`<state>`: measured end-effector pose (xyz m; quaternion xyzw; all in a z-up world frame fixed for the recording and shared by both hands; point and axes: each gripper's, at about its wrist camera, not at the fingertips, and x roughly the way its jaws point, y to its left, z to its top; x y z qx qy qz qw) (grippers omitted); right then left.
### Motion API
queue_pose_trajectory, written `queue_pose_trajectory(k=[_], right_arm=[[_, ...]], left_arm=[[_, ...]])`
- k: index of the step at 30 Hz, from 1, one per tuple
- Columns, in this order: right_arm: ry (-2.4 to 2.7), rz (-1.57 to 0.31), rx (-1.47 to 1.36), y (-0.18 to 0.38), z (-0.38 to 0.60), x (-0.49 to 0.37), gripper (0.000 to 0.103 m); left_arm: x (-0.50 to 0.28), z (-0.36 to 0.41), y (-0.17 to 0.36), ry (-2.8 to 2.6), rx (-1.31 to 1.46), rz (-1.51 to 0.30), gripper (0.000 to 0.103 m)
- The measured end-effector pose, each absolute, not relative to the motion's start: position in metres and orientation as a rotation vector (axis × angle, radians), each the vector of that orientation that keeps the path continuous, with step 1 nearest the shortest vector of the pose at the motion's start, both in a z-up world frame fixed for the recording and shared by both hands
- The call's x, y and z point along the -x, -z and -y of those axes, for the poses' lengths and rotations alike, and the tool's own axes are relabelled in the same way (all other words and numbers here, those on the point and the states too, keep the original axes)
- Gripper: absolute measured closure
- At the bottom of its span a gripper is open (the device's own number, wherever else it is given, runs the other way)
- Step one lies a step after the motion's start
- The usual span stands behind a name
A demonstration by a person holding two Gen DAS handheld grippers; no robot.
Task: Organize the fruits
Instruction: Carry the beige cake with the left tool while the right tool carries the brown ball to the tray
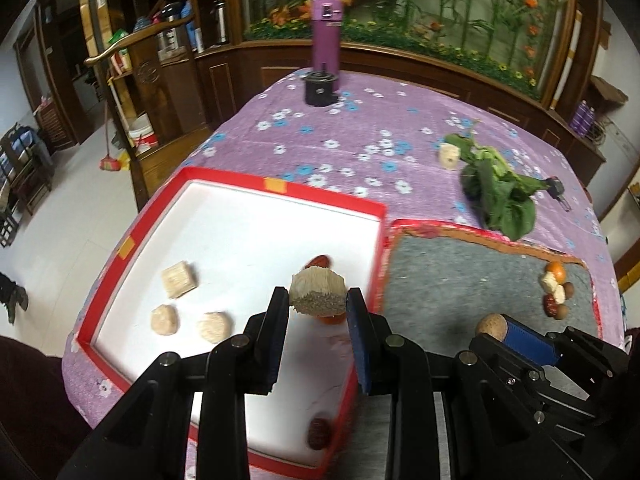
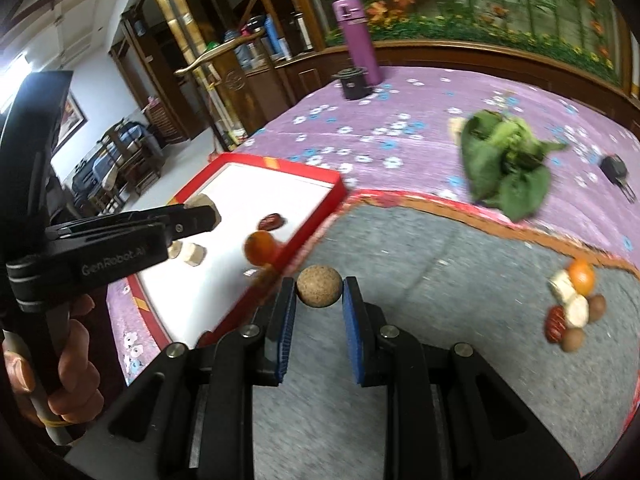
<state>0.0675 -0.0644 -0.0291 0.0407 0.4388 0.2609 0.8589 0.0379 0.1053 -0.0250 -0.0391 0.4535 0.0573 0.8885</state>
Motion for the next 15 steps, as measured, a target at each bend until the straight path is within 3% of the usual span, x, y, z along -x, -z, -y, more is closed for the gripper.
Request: queue_pose_trajectory(k=[15], right_arm=[[-0.680, -0.982, 0.054, 0.050, -0.037, -0.087, 0.077]], left_arm=[[-0.027, -0.186, 0.062, -0.245, 0.169, -1.019, 0.074]])
